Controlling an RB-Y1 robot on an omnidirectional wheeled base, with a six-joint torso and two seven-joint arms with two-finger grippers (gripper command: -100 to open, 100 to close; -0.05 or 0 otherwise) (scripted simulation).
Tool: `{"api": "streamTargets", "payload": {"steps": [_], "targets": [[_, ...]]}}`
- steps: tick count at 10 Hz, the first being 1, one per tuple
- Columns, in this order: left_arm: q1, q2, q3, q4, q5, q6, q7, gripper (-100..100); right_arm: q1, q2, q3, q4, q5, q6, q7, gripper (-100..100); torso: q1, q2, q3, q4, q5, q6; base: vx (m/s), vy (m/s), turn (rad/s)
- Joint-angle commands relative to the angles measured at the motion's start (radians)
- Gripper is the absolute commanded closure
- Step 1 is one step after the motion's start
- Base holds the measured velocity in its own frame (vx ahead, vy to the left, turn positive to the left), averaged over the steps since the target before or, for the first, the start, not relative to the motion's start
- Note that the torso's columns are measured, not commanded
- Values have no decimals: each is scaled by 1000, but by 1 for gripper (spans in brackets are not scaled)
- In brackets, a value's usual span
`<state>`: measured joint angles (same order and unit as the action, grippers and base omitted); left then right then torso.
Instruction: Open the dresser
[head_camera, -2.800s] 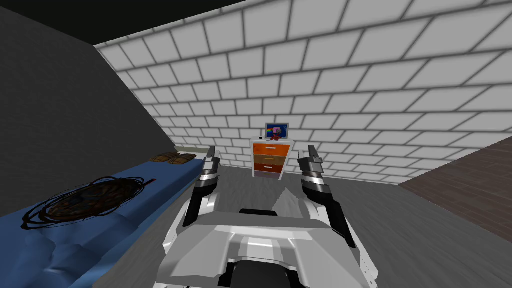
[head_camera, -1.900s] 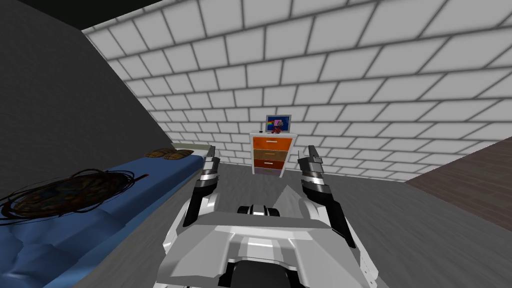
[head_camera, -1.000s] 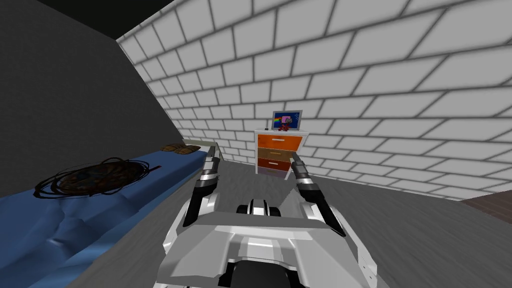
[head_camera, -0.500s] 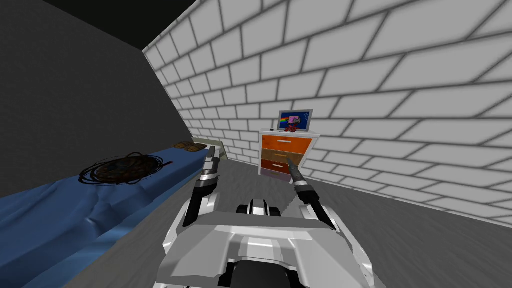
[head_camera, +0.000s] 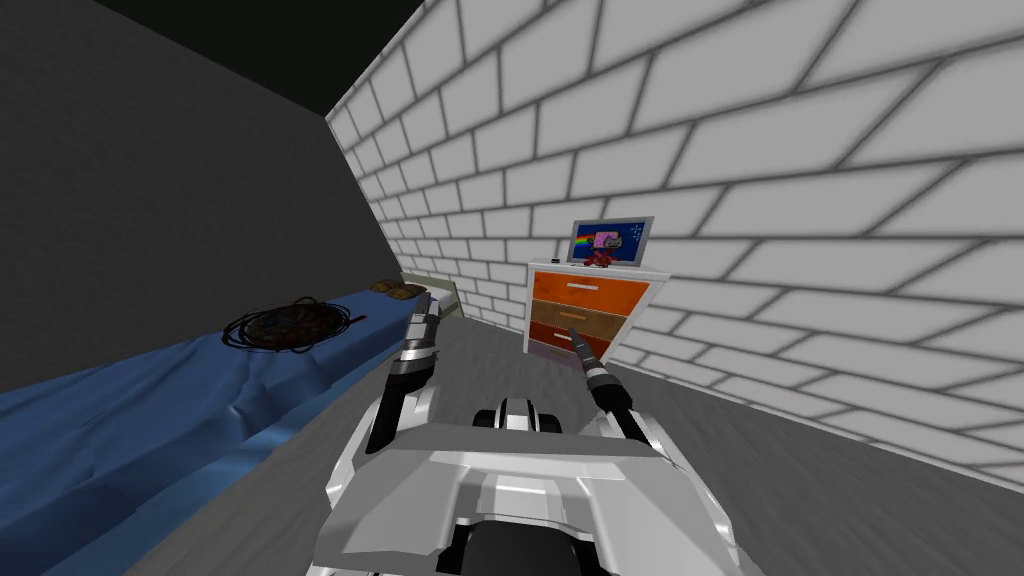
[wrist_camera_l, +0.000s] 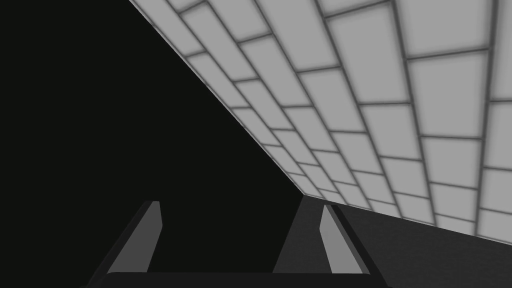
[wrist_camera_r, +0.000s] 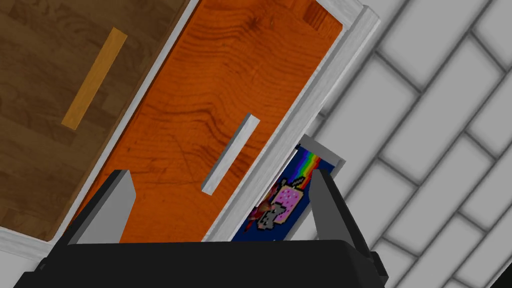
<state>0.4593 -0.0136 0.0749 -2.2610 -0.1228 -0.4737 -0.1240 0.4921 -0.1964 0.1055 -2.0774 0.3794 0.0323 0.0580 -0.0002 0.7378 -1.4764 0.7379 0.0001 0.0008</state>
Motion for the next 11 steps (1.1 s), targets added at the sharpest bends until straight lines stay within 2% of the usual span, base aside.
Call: {"api": "streamTargets", "payload": {"steps": [1,2,3,4,5,6,8,9,10,11], "targets": [[0,0,0,0,0,0,0,0,-8,-6,8,49,69,66,-6,-100,0,0,0,0,0,-1,52,-2,110],[0,0,0,0,0,0,0,0,-8,-11,15,86,101,97,-11,-100,0,1,1,0,0,-1,60,5,188],[0,0,0,0,0,0,0,0,-8,-11,15,86,123,117,-11,-100,1,0,1,0,0,-1,49,4,98],[0,0,0,0,0,0,0,0,-8,-15,22,123,159,150,-17,-100,1,1,1,0,0,0,52,9,220],[0,0,0,0,0,0,0,0,-8,-15,22,123,178,169,-17,-100,1,0,1,0,0,-1,51,2,98],[0,0,0,0,0,0,0,0,-9,-21,30,163,221,193,-22,-100,0,0,0,0,0,0,66,2,188],[0,0,0,0,0,0,0,0,-9,-21,30,163,234,223,-22,-100,0,0,0,0,0,0,38,-4,44],[0,0,0,0,0,0,0,0,-9,-26,37,204,281,258,-28,-100,0,2,1,1,0,0,42,-5,166],[0,0,0,0,0,0,0,0,-9,-26,37,204,290,277,-28,-100,0,1,1,0,0,-1,45,-5,130],[0,0,0,0,0,0,0,0,-10,-31,45,245,325,307,-34,-100,0,0,0,0,0,-1,58,4,260]]}}
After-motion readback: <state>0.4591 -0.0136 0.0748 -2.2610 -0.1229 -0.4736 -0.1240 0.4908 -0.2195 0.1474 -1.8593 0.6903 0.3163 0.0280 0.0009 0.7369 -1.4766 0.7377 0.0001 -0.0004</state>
